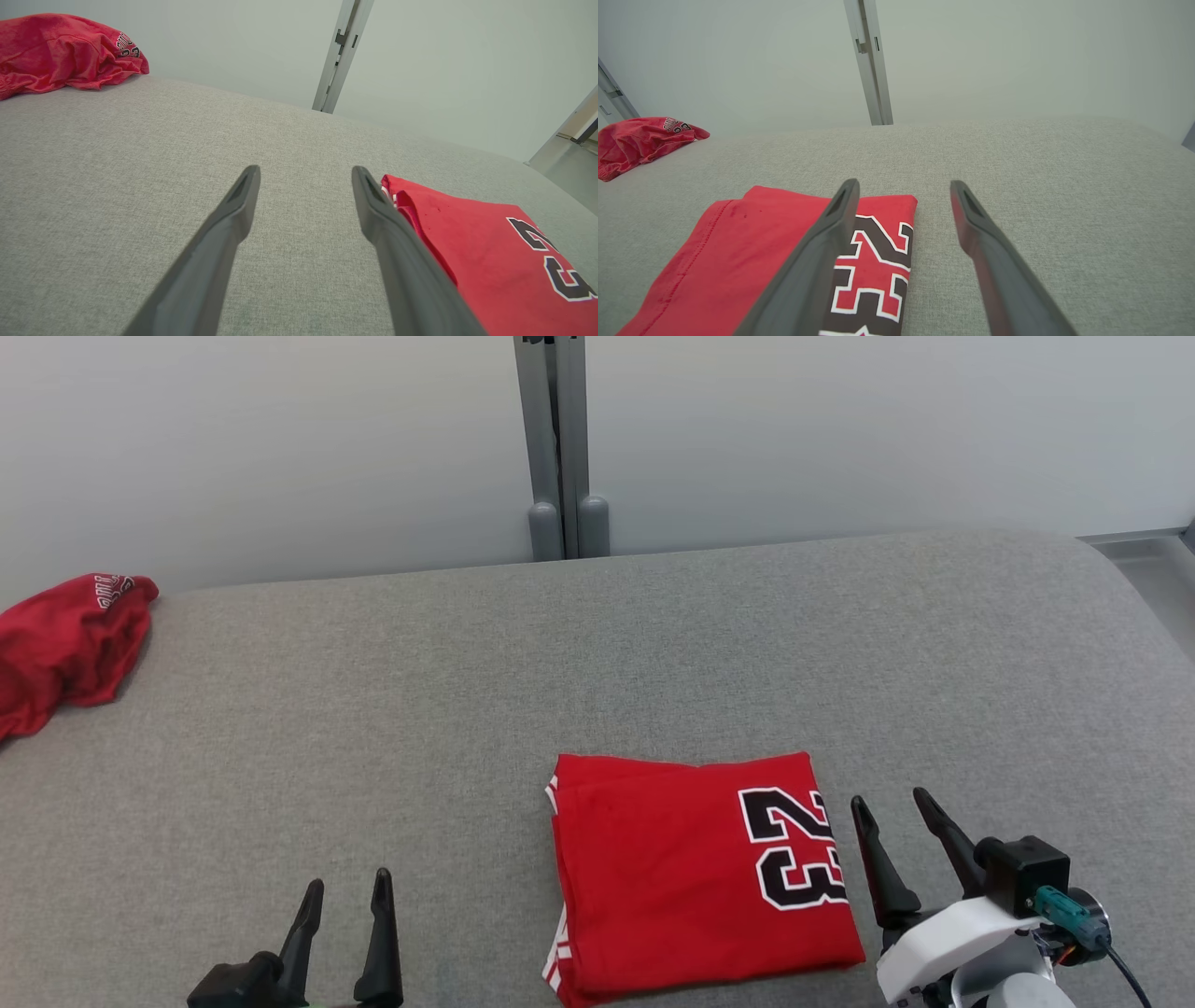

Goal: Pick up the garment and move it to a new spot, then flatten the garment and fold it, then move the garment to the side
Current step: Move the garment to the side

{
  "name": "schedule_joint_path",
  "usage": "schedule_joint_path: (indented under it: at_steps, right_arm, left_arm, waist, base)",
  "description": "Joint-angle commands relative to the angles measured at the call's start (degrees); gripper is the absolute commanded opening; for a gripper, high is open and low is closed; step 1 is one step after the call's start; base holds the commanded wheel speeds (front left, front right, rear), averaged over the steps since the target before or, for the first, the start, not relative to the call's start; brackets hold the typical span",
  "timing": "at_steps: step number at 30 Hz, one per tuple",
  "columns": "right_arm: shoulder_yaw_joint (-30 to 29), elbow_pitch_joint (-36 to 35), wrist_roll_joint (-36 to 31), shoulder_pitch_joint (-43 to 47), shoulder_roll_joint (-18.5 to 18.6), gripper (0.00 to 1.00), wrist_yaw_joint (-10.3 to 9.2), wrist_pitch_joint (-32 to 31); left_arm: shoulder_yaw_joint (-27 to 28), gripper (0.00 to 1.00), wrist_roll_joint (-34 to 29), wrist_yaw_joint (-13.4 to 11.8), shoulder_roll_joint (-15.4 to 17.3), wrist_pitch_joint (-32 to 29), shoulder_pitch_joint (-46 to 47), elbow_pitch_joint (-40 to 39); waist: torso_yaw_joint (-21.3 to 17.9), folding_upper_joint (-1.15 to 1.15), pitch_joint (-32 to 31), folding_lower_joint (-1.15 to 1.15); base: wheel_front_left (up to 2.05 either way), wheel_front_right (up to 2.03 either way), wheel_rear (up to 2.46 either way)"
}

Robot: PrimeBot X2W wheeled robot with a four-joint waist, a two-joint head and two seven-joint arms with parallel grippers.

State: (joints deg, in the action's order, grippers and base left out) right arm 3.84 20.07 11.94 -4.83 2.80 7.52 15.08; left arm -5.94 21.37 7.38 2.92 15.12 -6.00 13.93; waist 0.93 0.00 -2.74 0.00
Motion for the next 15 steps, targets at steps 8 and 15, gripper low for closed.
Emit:
schedule_joint_path:
  at_steps: [8,15]
  right_arm:
    - [-0.33,-0.11,-0.54,0.81,0.2,1.0,-0.07,0.11]
    - [-1.06,0.37,-1.6,-1.07,0.2,1.0,-0.07,0.11]
  left_arm:
    - [-0.14,1.0,-0.07,0.19,-0.01,0.02,-0.71,-0.12]
    - [-0.38,1.0,-0.15,0.19,-0.01,0.02,0.01,-0.31]
  waist:
    - [0.17,0.0,0.08,0.0]
    - [0.43,0.0,0.53,0.0]
  base:
    - [0.0,0.0,0.0]
    - [0.0,0.0,0.0]
